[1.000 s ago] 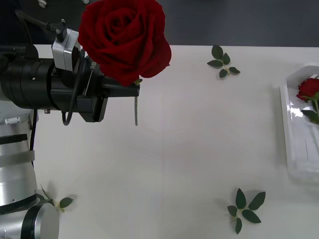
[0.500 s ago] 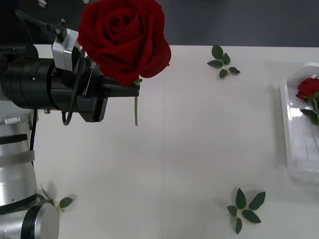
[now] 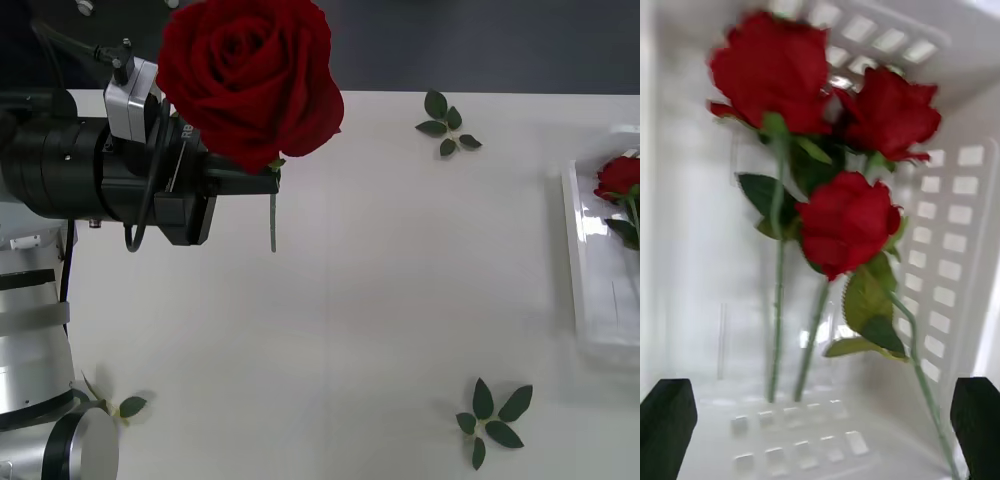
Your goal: Put the red flowers into the right box and the blue flowers into the left box
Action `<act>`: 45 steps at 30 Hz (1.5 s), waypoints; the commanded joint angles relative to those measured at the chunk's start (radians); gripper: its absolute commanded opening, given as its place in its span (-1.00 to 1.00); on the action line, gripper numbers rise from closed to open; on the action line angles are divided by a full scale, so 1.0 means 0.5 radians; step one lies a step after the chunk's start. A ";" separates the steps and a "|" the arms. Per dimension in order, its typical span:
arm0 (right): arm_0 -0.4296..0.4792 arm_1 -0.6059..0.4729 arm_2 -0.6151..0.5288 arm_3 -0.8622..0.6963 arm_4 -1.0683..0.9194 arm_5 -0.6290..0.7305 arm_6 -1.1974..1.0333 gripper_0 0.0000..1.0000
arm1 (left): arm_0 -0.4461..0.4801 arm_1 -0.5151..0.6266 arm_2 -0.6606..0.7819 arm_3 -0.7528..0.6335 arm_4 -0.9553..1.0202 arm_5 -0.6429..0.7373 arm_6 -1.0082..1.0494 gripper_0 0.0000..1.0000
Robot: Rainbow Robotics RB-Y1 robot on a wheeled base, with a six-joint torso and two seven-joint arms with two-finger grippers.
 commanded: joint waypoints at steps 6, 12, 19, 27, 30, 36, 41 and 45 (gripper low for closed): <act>-0.157 0.135 0.097 -0.305 -0.429 -0.099 -0.443 1.00 | -0.028 -0.005 -0.028 -0.053 0.009 -0.016 -0.067 -1.00; -0.157 0.246 0.275 -0.410 -0.629 -0.510 -0.833 1.00 | -0.028 -0.005 -0.028 -0.053 0.009 -0.016 -0.067 -1.00; -0.145 0.322 0.557 -0.462 -0.616 -0.931 -1.241 1.00 | -0.028 -0.005 -0.028 -0.053 0.009 -0.016 -0.067 -1.00; 0.017 0.381 0.889 -0.465 -0.414 -1.630 -1.501 1.00 | -0.028 -0.005 -0.028 -0.053 0.009 -0.016 -0.067 -1.00; 0.091 0.381 0.984 -0.465 -0.331 -1.805 -1.480 1.00 | -0.028 -0.005 -0.028 -0.053 0.009 -0.016 -0.067 -1.00; 0.254 0.319 1.208 -0.465 -0.248 -2.256 -1.455 1.00 | -0.028 -0.005 -0.028 -0.053 0.009 -0.016 -0.067 -1.00; 0.343 0.193 1.404 -0.465 -0.279 -2.514 -1.422 1.00 | -0.028 -0.005 -0.028 -0.053 0.009 -0.016 -0.067 -1.00; 0.379 0.095 1.570 -0.468 -0.316 -2.741 -1.419 1.00 | -0.028 -0.005 -0.028 -0.053 0.009 -0.016 -0.067 -1.00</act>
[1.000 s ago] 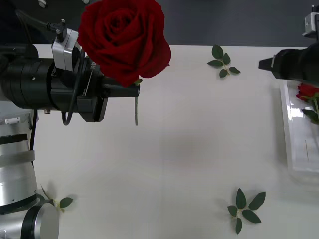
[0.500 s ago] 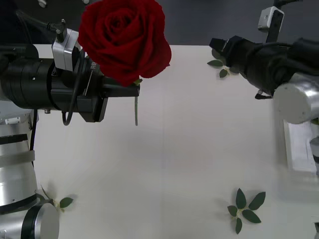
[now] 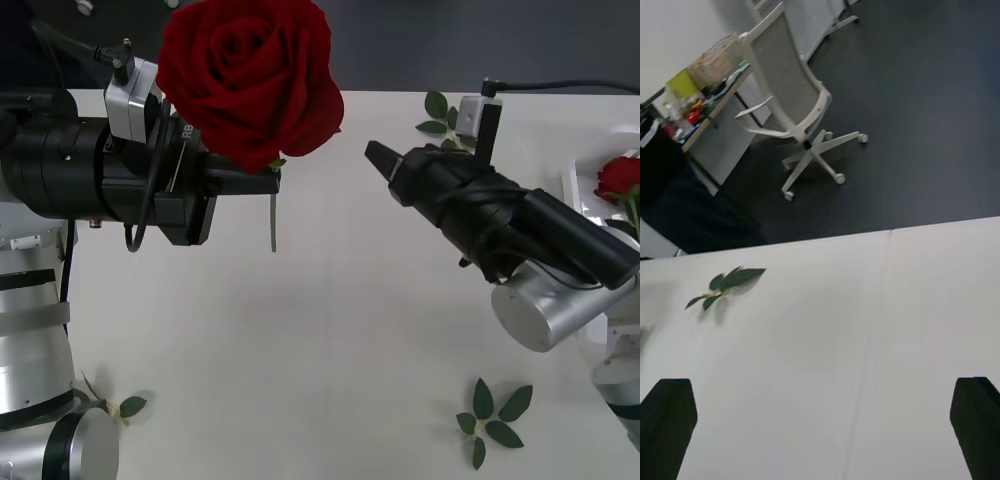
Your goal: Put the red flowers into the right box and the blue flowers into the left box
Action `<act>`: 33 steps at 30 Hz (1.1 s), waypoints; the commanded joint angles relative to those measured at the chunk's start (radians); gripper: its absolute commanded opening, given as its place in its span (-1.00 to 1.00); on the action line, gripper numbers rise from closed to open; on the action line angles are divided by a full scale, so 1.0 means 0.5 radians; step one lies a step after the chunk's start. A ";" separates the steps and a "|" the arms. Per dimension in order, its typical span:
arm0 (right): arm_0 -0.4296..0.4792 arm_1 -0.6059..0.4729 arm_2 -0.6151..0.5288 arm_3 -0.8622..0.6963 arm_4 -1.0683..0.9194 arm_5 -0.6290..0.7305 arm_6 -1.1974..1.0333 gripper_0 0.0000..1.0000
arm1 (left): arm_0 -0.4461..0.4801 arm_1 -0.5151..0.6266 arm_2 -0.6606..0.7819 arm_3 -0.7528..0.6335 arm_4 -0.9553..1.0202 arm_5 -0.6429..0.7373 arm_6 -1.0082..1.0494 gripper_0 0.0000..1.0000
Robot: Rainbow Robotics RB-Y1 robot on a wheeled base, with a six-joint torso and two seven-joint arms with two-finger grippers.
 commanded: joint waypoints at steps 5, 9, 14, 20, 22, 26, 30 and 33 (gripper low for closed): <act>0.066 -0.211 0.307 -0.092 -0.043 -0.460 0.055 1.00 | -0.028 -0.005 -0.027 -0.053 0.009 -0.015 -0.067 -1.00; 0.106 -0.266 0.433 -0.141 -0.003 -0.549 0.064 1.00 | -0.028 -0.005 -0.027 -0.053 0.009 -0.015 -0.067 -1.00; 0.180 -0.318 0.558 -0.255 0.062 -0.635 0.073 1.00 | -0.028 -0.005 -0.027 -0.053 0.009 -0.015 -0.067 -1.00; 0.192 -0.324 0.672 -0.341 0.120 -0.702 0.076 1.00 | -0.028 -0.005 -0.027 -0.053 0.009 -0.015 -0.067 -1.00; 0.177 -0.300 0.709 -0.365 0.132 -0.702 0.076 1.00 | -0.028 -0.005 -0.027 -0.053 0.009 -0.015 -0.067 -1.00; 0.125 -0.244 0.773 -0.371 0.166 -0.702 0.076 1.00 | -0.028 -0.005 -0.027 -0.053 0.009 -0.015 -0.067 -1.00; 0.036 -0.208 0.804 -0.374 0.184 -0.671 0.070 1.00 | -0.028 -0.005 -0.027 -0.053 0.009 -0.015 -0.067 -1.00; -0.035 -0.174 0.825 -0.371 0.178 -0.665 0.055 1.00 | -0.028 -0.005 -0.027 -0.053 0.009 -0.015 -0.067 -1.00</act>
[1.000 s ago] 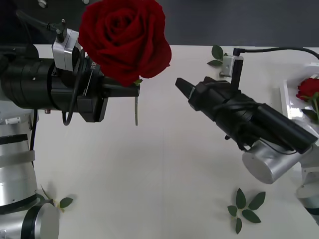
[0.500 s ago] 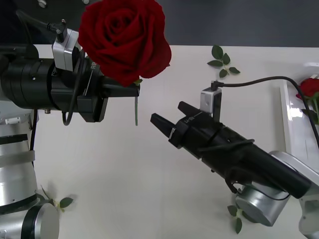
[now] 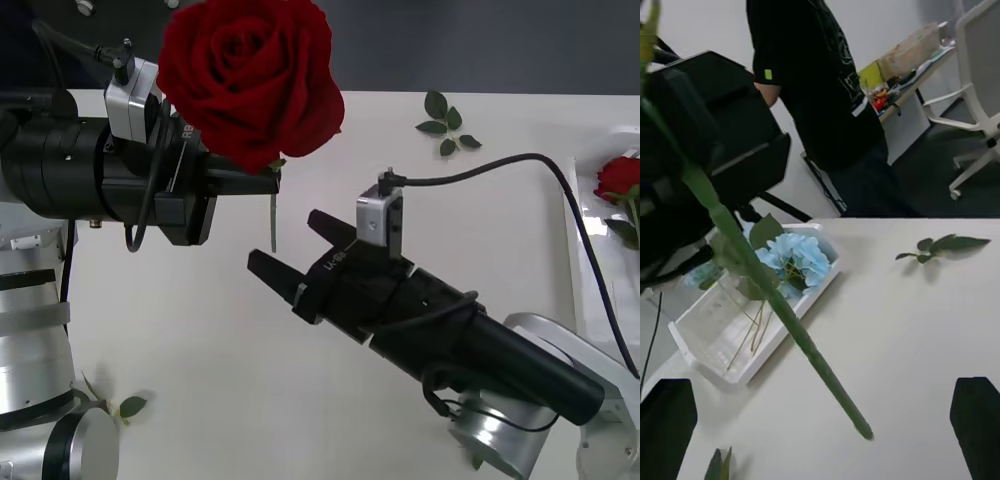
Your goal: Put the red flowers into the right box and the blue flowers into the left box
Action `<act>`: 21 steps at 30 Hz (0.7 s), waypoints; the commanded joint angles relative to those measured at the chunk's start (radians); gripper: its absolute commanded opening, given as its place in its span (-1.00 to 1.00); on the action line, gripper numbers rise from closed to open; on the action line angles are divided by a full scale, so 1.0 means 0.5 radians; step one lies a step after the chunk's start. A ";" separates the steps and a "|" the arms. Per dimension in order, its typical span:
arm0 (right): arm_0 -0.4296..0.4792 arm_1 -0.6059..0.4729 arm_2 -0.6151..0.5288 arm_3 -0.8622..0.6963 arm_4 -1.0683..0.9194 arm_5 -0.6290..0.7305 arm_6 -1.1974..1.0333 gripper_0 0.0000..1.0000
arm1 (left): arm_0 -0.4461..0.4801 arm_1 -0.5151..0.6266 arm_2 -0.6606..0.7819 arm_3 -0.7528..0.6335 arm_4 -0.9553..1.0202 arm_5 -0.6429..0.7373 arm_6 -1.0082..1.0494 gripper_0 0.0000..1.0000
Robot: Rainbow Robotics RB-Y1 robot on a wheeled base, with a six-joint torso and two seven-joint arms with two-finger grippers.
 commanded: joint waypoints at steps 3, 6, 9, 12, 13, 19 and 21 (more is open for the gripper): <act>-0.135 0.096 0.002 -0.075 -0.008 0.010 0.031 1.00 | -0.028 -0.005 -0.026 -0.053 0.009 -0.015 -0.067 -1.00; -0.138 0.102 -0.001 -0.069 -0.004 0.013 0.040 1.00 | -0.028 -0.005 -0.026 -0.053 0.009 -0.015 -0.067 -1.00; -0.154 0.105 -0.001 -0.045 -0.008 0.013 0.043 1.00 | -0.028 -0.005 -0.026 -0.053 0.009 -0.015 -0.067 -1.00; -0.160 0.108 -0.004 -0.026 -0.008 0.013 0.034 1.00 | -0.028 -0.005 -0.026 -0.053 0.009 -0.015 -0.067 -1.00; -0.163 0.115 -0.008 -0.020 -0.008 0.013 0.031 1.00 | -0.028 -0.005 -0.026 -0.053 0.009 -0.015 -0.067 -1.00; -0.172 0.127 -0.035 0.007 0.011 0.013 0.046 0.59 | -0.028 -0.005 -0.026 -0.053 0.009 -0.015 -0.067 -1.00; -0.178 0.130 -0.035 0.007 0.023 0.013 0.031 -0.39 | -0.028 -0.005 -0.026 -0.053 0.009 -0.015 -0.067 -1.00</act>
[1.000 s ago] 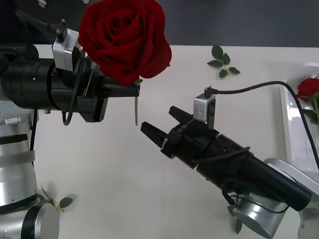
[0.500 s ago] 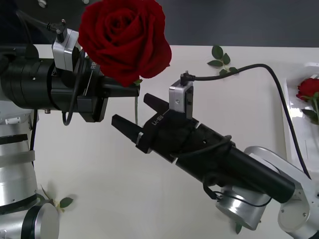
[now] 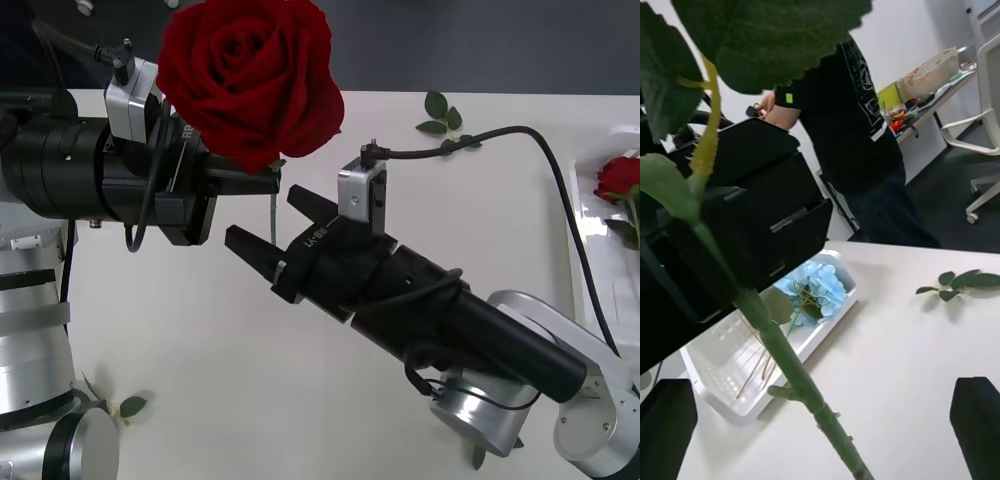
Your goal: Put the red flowers into the right box and the blue flowers into the left box
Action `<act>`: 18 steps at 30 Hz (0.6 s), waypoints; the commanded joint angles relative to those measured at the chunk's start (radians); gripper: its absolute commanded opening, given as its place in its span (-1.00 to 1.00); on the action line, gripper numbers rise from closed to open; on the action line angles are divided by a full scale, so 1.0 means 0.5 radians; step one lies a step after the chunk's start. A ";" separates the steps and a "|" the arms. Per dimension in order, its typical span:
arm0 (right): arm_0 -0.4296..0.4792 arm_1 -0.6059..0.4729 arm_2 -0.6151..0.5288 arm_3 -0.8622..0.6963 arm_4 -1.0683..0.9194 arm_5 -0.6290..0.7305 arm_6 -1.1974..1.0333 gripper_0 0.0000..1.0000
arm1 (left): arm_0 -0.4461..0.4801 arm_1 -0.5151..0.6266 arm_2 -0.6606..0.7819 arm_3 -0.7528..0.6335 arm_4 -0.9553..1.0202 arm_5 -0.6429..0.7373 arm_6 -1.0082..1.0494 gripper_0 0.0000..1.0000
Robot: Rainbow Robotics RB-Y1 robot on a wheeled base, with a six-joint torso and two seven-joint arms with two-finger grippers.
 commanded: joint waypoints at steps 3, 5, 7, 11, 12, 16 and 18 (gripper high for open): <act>-0.058 0.047 -0.043 -0.012 0.018 -0.001 0.021 -1.00 | -0.028 -0.005 -0.026 -0.053 0.009 -0.015 -0.067 -1.00; -0.067 0.050 -0.049 0.000 0.012 -0.001 0.018 -1.00 | -0.028 -0.005 -0.026 -0.053 0.009 -0.015 -0.067 -1.00; -0.086 0.060 -0.055 0.021 0.006 -0.001 0.012 -1.00 | -0.028 -0.005 -0.026 -0.053 0.009 -0.015 -0.067 -1.00; -0.129 0.075 -0.064 0.064 -0.003 -0.004 0.009 -1.00 | -0.028 -0.005 -0.026 -0.053 0.009 -0.015 -0.067 -1.00; -0.141 0.084 -0.067 0.080 -0.006 -0.004 0.006 -1.00 | -0.028 -0.005 -0.026 -0.053 0.009 -0.015 -0.067 -1.00; -0.153 0.093 -0.083 0.101 -0.015 -0.004 -0.003 -1.00 | -0.028 -0.005 -0.026 -0.053 0.009 -0.015 -0.067 -1.00; -0.156 0.090 -0.089 0.104 -0.021 -0.004 -0.006 -1.00 | -0.028 -0.005 -0.026 -0.053 0.009 -0.015 -0.067 -1.00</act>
